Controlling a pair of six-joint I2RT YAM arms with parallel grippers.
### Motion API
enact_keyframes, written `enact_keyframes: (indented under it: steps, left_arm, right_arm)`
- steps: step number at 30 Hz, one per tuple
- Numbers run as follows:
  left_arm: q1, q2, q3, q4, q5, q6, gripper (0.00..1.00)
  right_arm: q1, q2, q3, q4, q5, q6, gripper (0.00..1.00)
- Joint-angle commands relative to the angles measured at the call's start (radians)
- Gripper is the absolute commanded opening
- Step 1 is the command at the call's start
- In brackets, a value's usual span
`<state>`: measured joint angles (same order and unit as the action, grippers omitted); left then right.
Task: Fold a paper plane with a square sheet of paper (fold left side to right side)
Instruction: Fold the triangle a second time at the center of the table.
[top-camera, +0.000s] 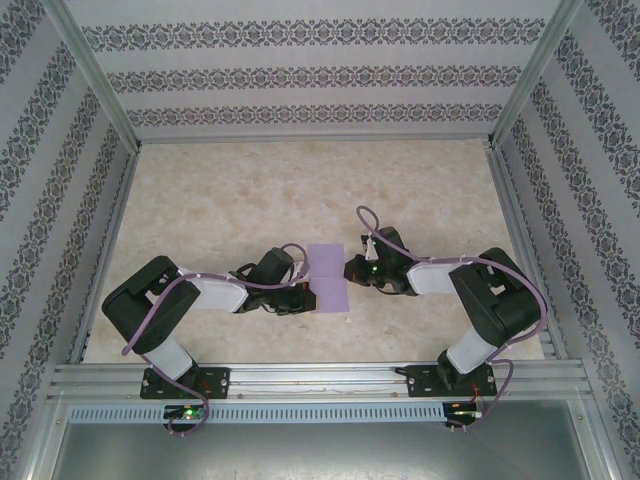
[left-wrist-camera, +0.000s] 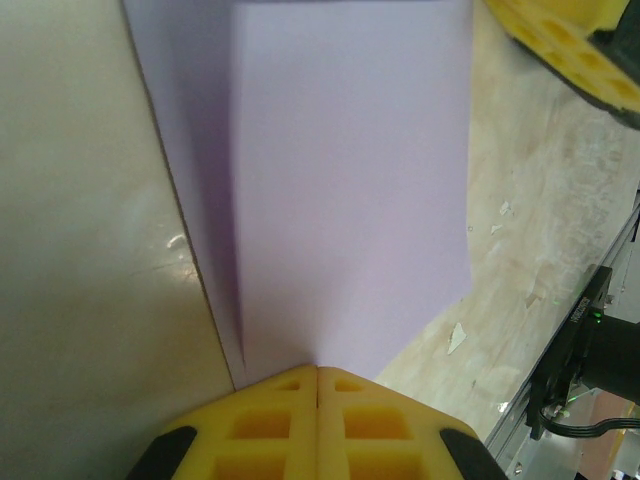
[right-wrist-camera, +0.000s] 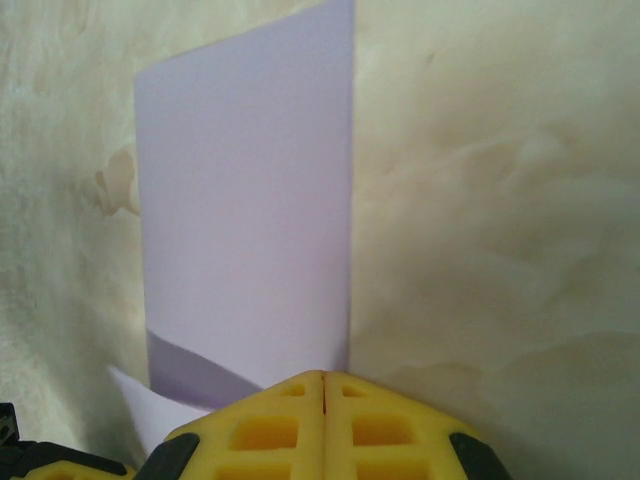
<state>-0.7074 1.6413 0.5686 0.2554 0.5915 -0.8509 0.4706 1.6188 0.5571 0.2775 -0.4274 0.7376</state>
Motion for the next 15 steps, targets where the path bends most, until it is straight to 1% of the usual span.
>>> enact_keyframes:
  steps: [1, 5, 8, 10, 15]
  left_arm:
    - [-0.023, 0.045, -0.03, -0.085, -0.087, -0.008, 0.0]
    - [-0.027, 0.043, -0.022, -0.082, -0.088, -0.007, 0.0]
    - [-0.031, 0.041, -0.015, -0.081, -0.087, -0.007, 0.0]
    - [-0.03, 0.04, -0.011, -0.082, -0.086, -0.007, 0.0]
    - [-0.033, 0.043, -0.003, -0.085, -0.085, -0.004, 0.0]
  right_arm:
    - [-0.029, -0.034, -0.008, -0.038, 0.006, -0.032, 0.0]
    - [-0.028, -0.139, -0.01, -0.086, 0.004, -0.031, 0.0]
    - [-0.008, -0.188, -0.039, -0.071, -0.008, 0.007, 0.0]
    - [0.028, -0.191, -0.053, -0.042, -0.011, 0.038, 0.0]
    - [0.132, -0.119, -0.035, 0.042, -0.012, 0.1, 0.0]
